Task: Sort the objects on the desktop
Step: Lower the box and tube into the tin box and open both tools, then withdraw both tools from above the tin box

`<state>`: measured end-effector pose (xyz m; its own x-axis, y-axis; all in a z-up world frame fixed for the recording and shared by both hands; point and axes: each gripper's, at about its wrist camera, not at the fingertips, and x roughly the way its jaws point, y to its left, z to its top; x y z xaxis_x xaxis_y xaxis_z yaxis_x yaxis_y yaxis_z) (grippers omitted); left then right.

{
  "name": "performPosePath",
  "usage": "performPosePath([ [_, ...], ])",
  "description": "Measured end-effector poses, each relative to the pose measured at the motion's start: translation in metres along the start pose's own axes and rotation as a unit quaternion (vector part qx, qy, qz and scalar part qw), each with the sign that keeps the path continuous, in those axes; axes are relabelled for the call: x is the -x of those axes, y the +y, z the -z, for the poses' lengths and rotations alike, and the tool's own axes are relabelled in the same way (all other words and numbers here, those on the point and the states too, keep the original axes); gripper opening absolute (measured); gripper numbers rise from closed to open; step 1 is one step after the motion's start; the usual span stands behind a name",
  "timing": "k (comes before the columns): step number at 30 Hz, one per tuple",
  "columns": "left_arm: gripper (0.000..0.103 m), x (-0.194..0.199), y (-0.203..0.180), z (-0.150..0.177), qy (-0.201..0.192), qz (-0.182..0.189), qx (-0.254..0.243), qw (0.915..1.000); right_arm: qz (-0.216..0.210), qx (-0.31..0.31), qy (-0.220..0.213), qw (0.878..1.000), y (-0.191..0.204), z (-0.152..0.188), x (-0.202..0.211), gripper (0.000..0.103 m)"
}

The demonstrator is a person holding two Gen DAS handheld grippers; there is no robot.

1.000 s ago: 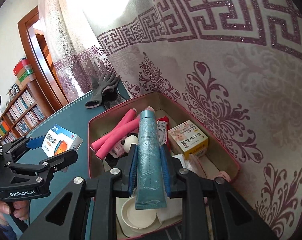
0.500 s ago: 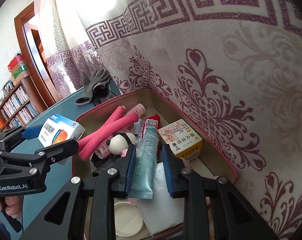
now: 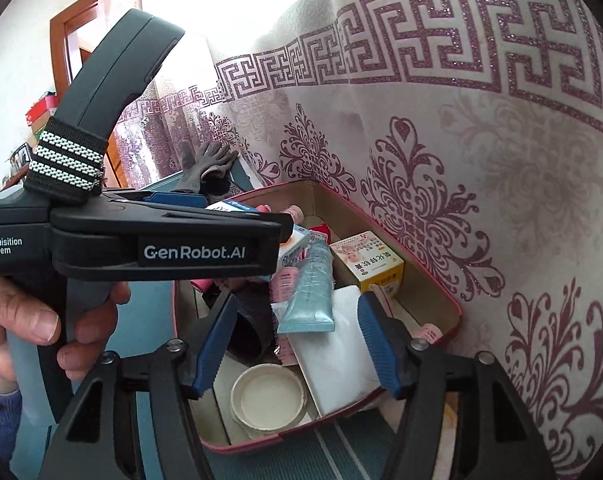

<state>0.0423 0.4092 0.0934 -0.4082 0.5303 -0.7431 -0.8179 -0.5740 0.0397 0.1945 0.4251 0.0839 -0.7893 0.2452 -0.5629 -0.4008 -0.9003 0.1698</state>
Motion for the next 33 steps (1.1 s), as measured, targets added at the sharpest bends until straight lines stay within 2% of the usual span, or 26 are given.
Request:
performPosePath([
  [2, 0.103, 0.004, 0.002, 0.004, -0.009, -0.006, 0.0, 0.9999, 0.0, -0.007, 0.001, 1.0, -0.002, 0.002, 0.0, 0.077],
  [7, 0.103, 0.011, 0.011, 0.014, -0.009, -0.036, 0.004, 0.9993, -0.004, -0.023, 0.009, 1.0, -0.005, 0.005, 0.0, 0.081],
  [15, 0.103, 0.037, 0.023, 0.027, -0.033, -0.068, 0.039, 0.9964, -0.007, -0.031, 0.018, 0.999, -0.004, 0.009, 0.005, 0.088],
  [20, 0.103, 0.046, 0.025, 0.036, -0.028, -0.073, 0.048, 0.9958, -0.01, -0.037, 0.011, 0.999, -0.001, 0.012, 0.014, 0.102],
  [23, 0.103, 0.05, 0.027, 0.042, -0.022, -0.078, 0.056, 0.9951, -0.008, -0.031, 0.013, 0.999, 0.003, 0.014, 0.019, 0.102],
  [33, 0.103, 0.054, 0.031, 0.065, -0.006, -0.056, 0.089, 0.9944, 0.012, -0.013, 0.04, 0.999, 0.013, 0.033, 0.028, 0.102],
])
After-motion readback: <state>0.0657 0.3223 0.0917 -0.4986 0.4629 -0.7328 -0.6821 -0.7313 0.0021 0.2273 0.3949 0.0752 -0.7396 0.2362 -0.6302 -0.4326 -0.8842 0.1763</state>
